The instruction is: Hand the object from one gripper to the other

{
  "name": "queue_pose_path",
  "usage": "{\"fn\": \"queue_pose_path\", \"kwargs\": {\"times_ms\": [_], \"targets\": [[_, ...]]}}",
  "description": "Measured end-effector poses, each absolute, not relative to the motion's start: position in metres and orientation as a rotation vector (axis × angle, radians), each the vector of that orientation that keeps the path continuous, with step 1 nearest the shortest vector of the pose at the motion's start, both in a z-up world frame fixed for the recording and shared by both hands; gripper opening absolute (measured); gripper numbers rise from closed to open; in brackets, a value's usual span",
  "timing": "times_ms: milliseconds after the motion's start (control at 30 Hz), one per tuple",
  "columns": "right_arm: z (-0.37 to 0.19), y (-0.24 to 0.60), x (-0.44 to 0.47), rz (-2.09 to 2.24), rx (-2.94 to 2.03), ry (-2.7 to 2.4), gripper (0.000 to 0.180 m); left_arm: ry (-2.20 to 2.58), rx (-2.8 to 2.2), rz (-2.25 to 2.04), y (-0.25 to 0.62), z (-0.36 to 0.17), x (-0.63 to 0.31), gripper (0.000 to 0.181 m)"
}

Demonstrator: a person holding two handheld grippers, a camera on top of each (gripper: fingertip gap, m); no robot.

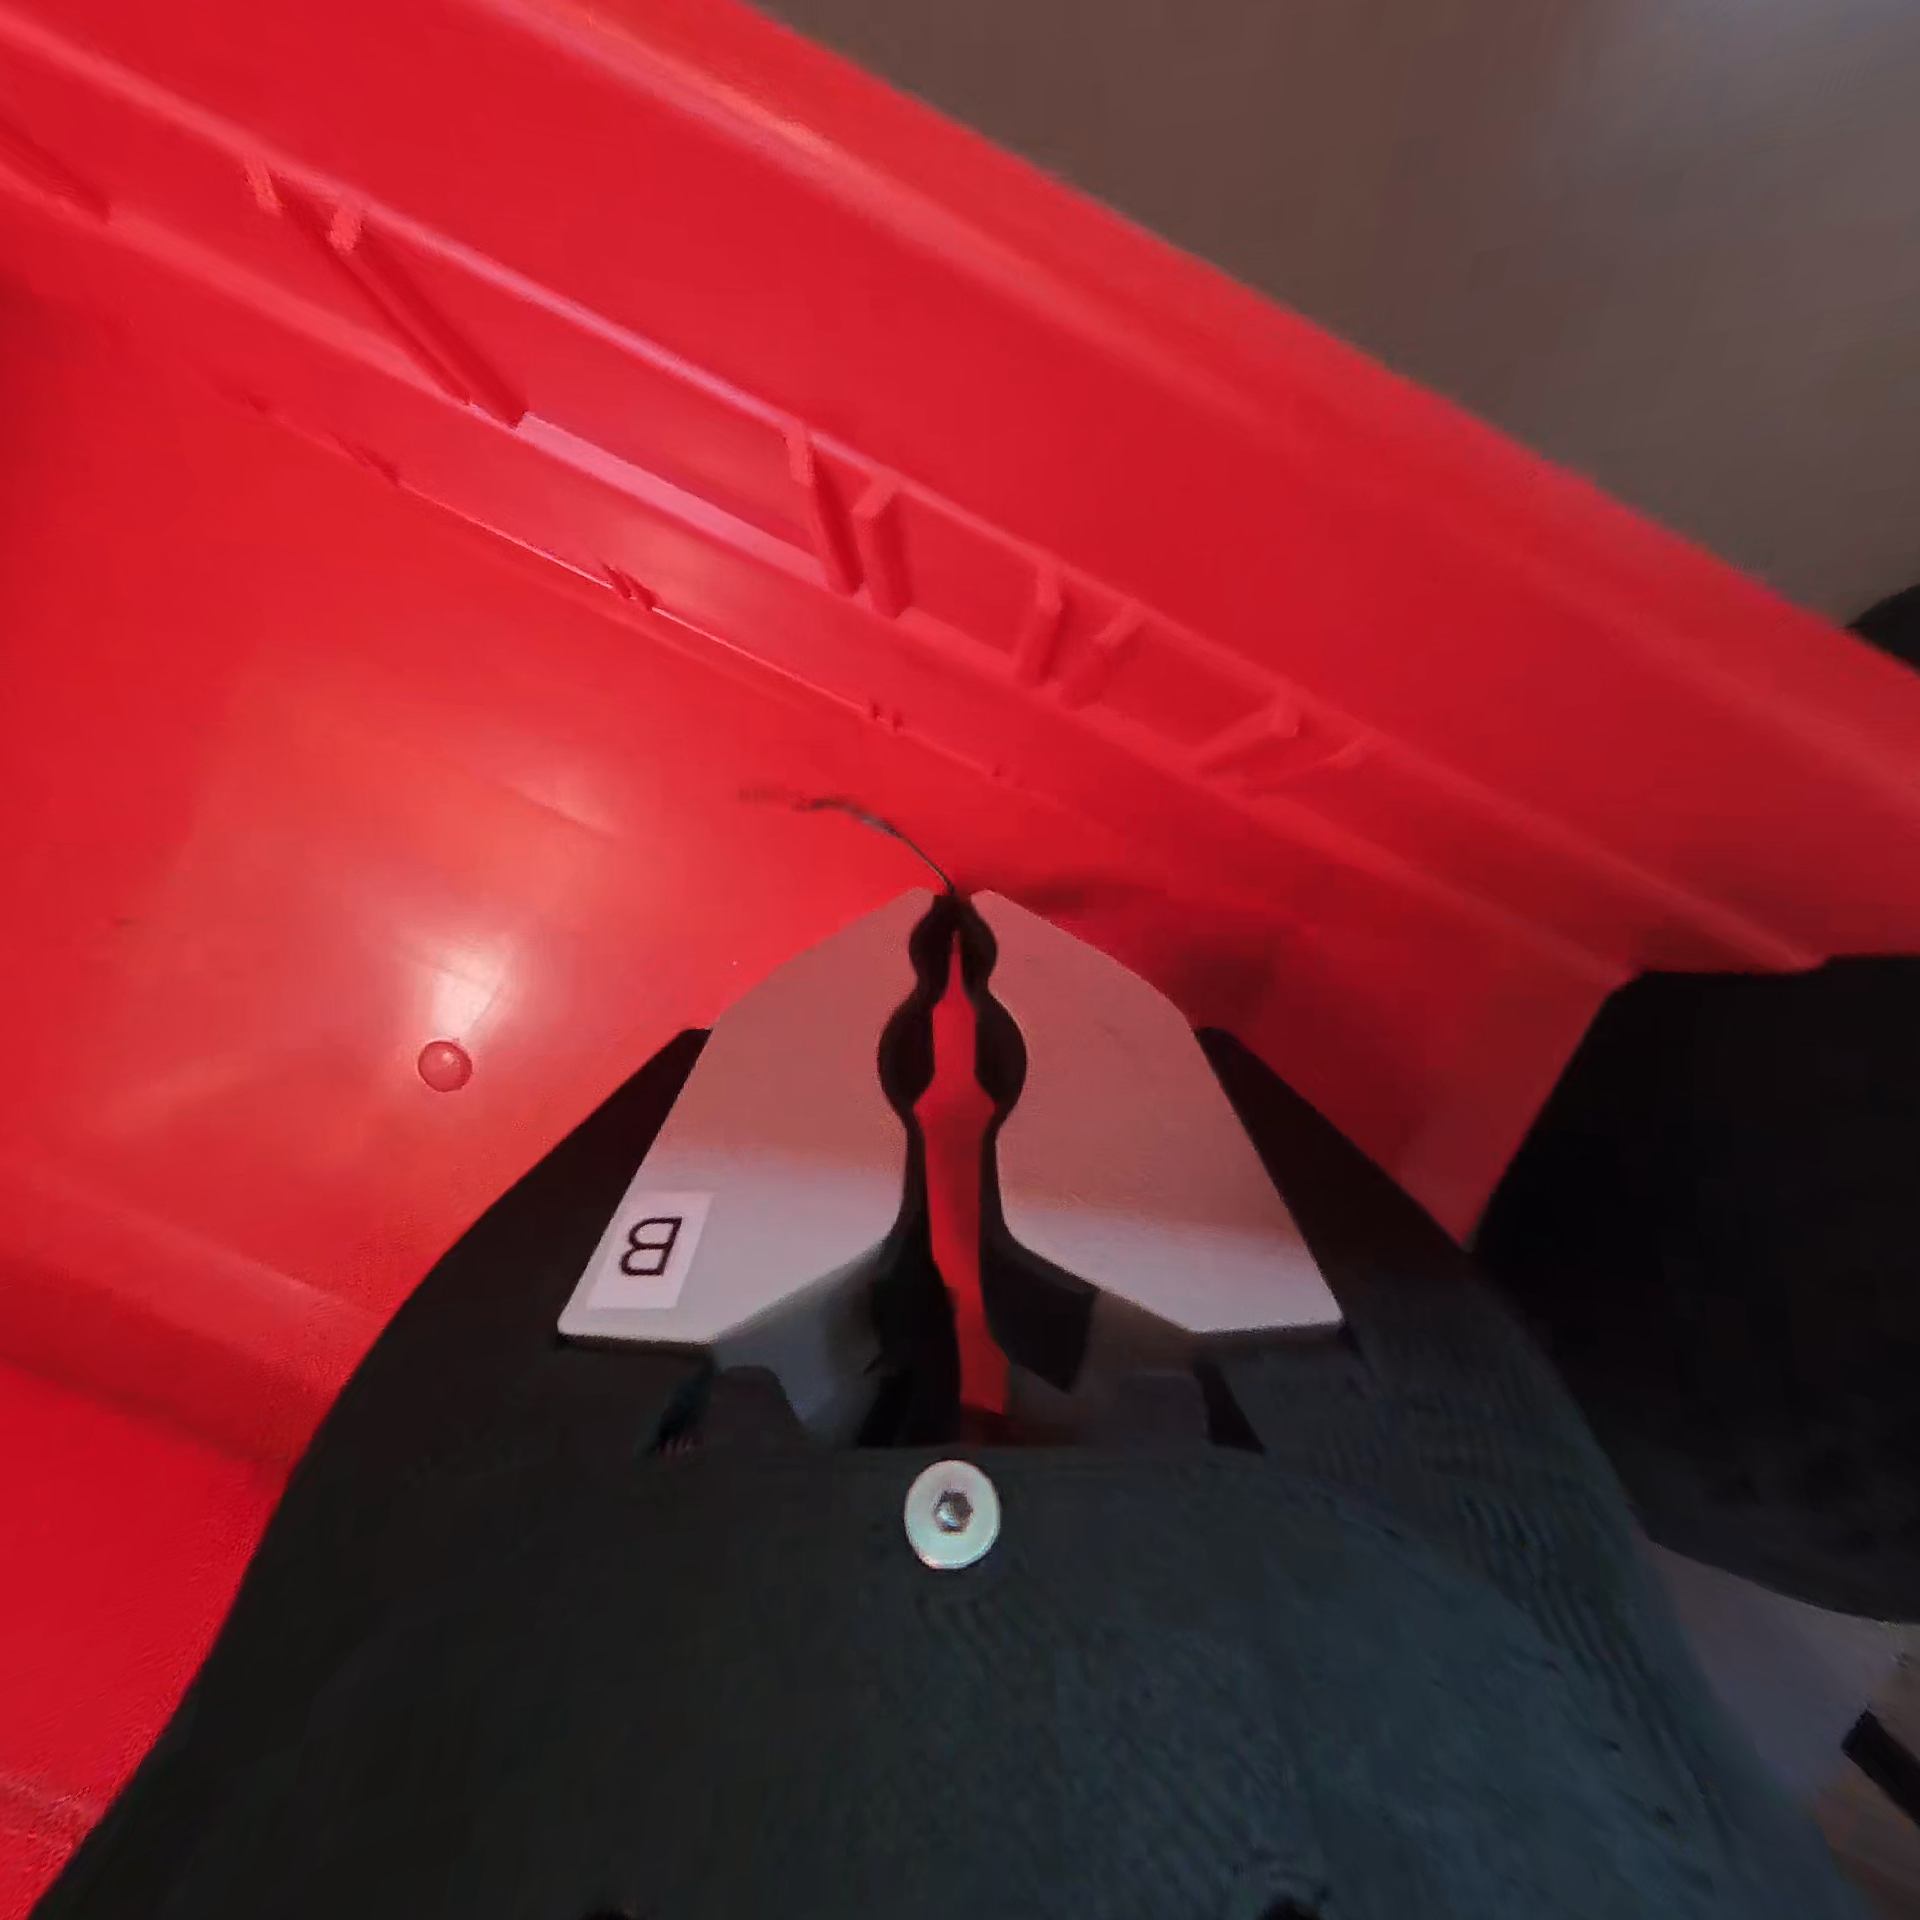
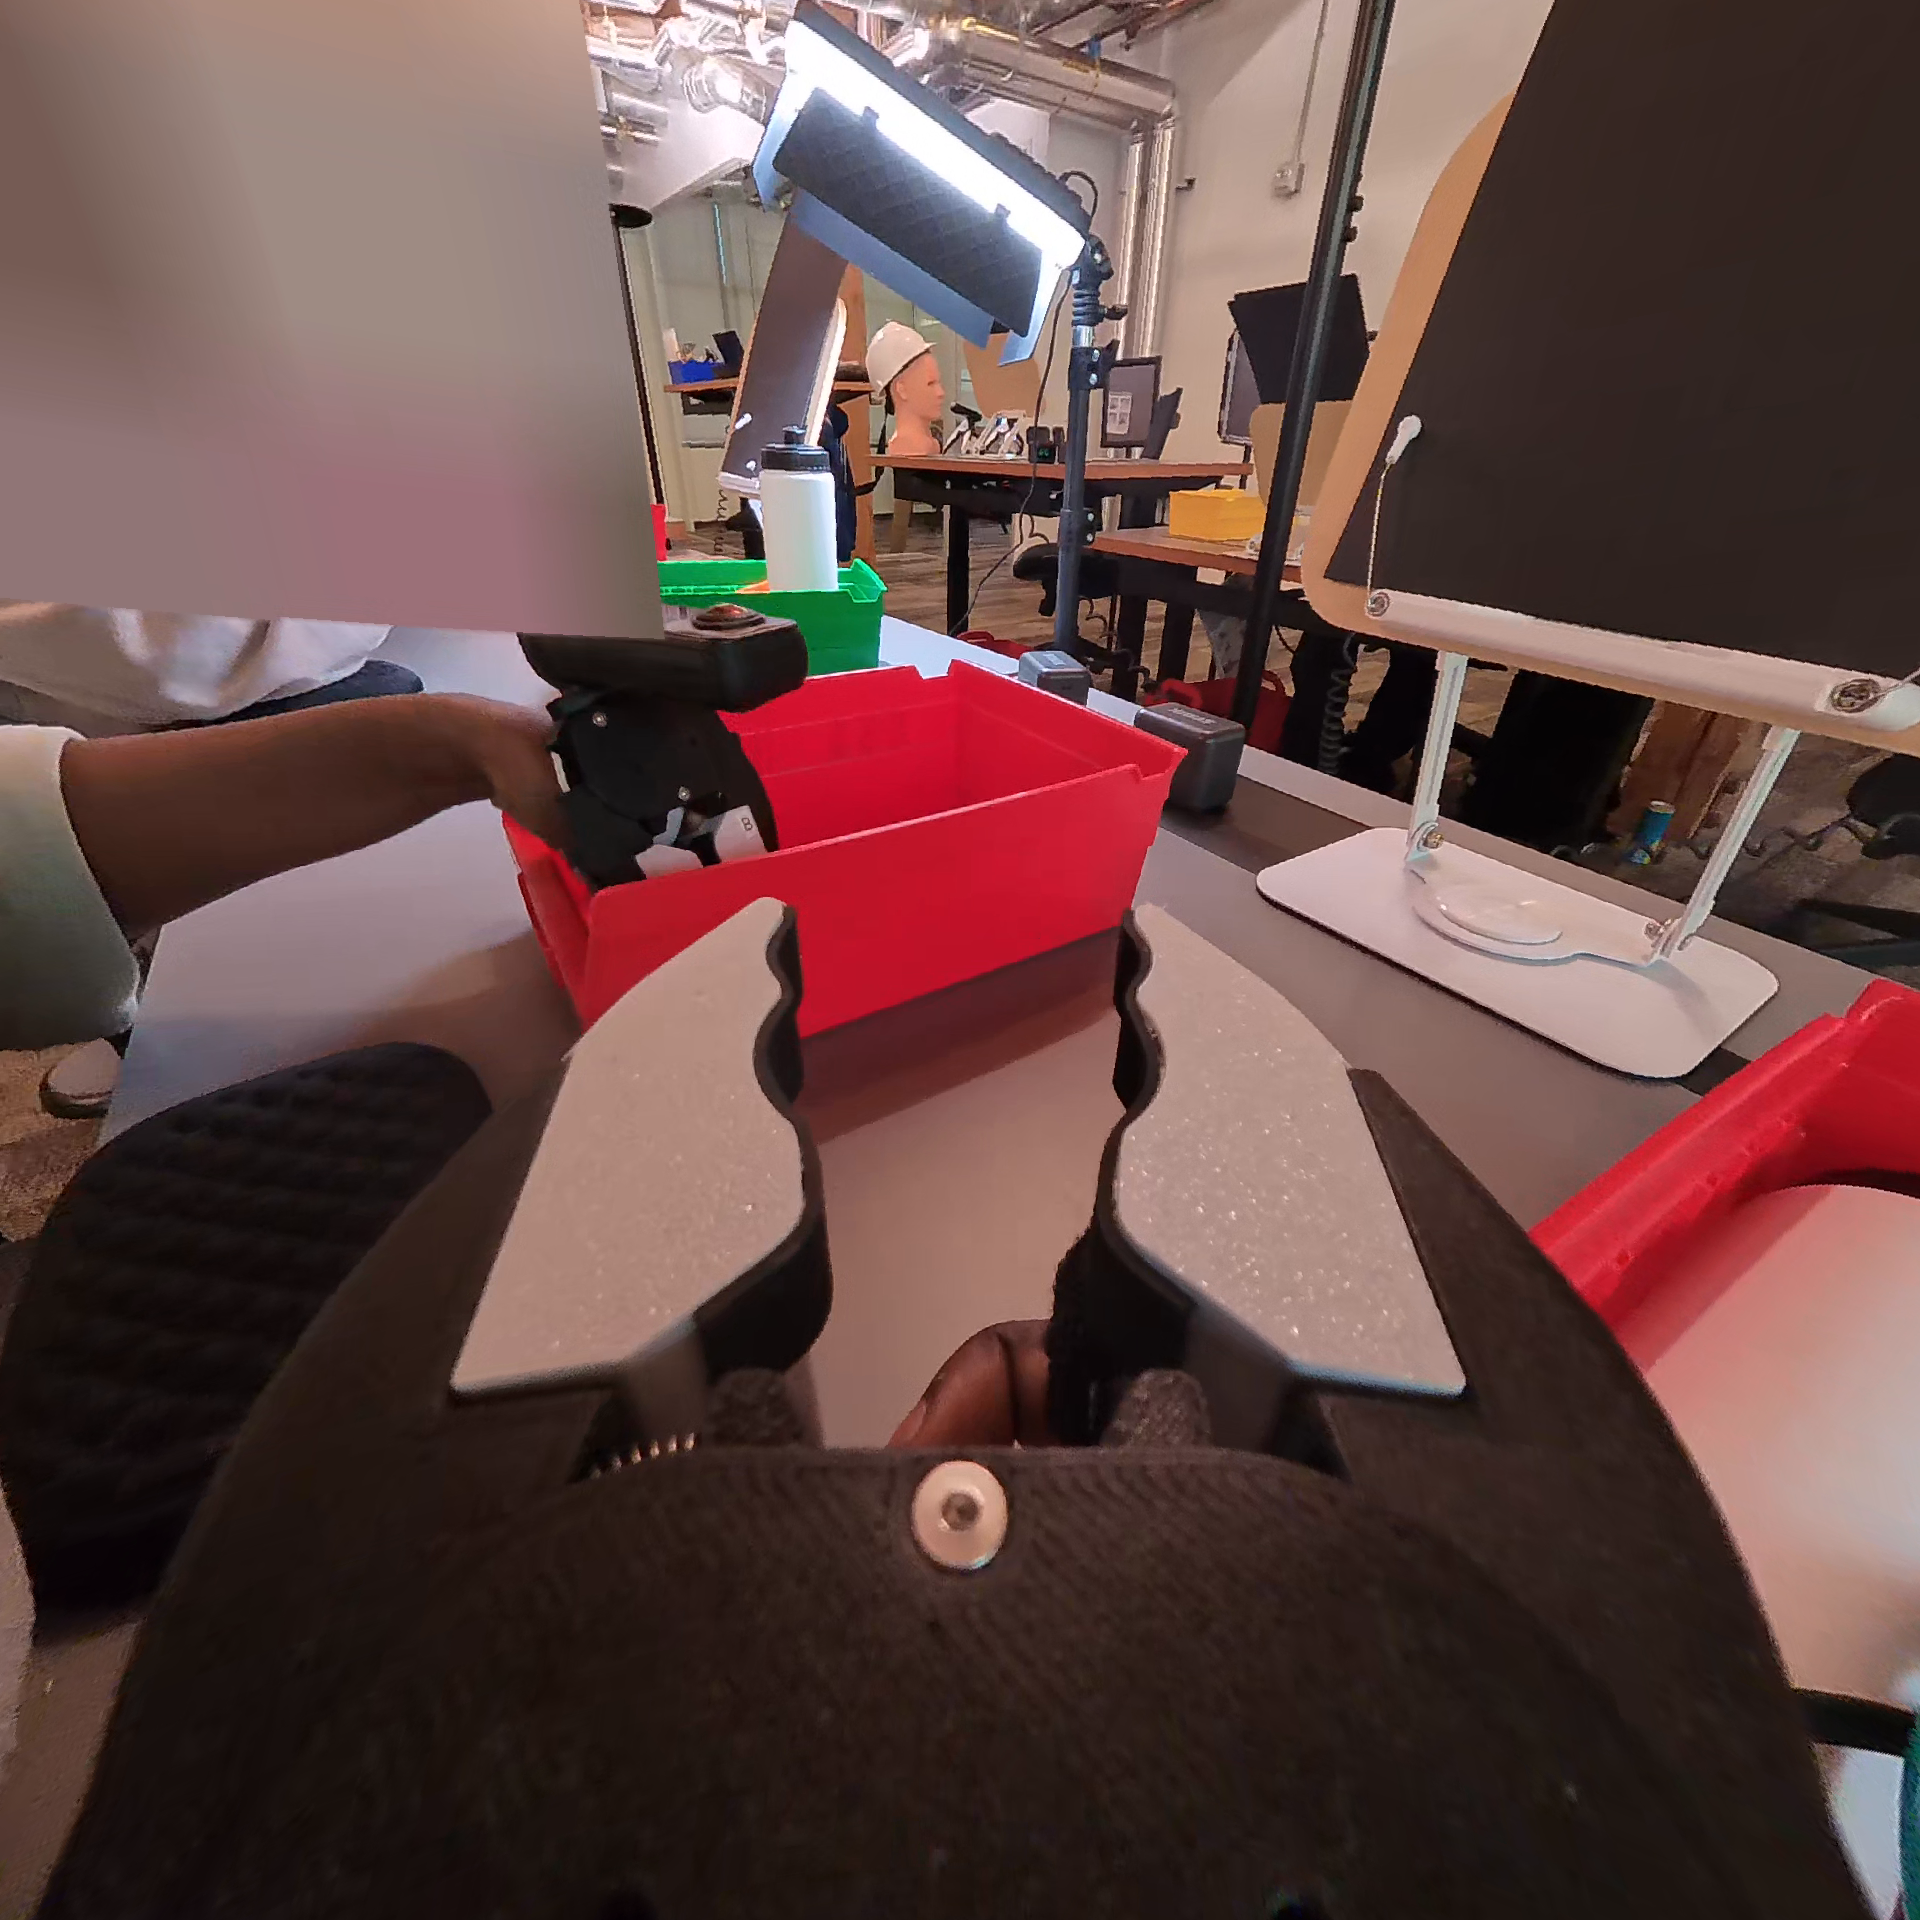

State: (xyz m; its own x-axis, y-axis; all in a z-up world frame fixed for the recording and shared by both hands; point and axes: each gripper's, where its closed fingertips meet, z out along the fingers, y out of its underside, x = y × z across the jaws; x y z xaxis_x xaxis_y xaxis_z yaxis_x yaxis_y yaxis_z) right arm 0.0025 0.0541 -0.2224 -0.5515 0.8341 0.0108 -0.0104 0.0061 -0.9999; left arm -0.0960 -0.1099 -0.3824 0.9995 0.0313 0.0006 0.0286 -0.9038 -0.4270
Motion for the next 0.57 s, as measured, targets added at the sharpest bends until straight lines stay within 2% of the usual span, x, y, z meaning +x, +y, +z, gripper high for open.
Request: {"fn": "queue_pose_path", "kwargs": {"times_ms": [33, 167, 300, 433, 567], "targets": [[-0.222, 0.054, 0.003, 1.623, -0.859, -1.619, 0.058, -0.076, -2.698, 0.070, -0.112, -0.381, -0.102, 0.002], [-0.222, 0.056, 0.004, 1.614, -0.854, -1.607, 0.058, -0.245, -2.435, 0.275, -0.111, -0.334, -0.117, 0.002], [-0.224, 0.054, 0.003, 1.633, -0.859, -1.613, 0.057, -0.368, -1.871, 0.711, -0.127, -0.226, -0.130, 0.002], [-0.228, 0.050, 0.004, 1.631, -0.858, -1.631, 0.057, -0.399, -1.295, 1.166, -0.173, -0.122, -0.101, 0.001], [-0.235, 0.048, 0.004, 1.624, -0.870, -1.648, 0.057, -0.408, -1.039, 1.277, -0.192, -0.076, -0.064, 0.001]]}}
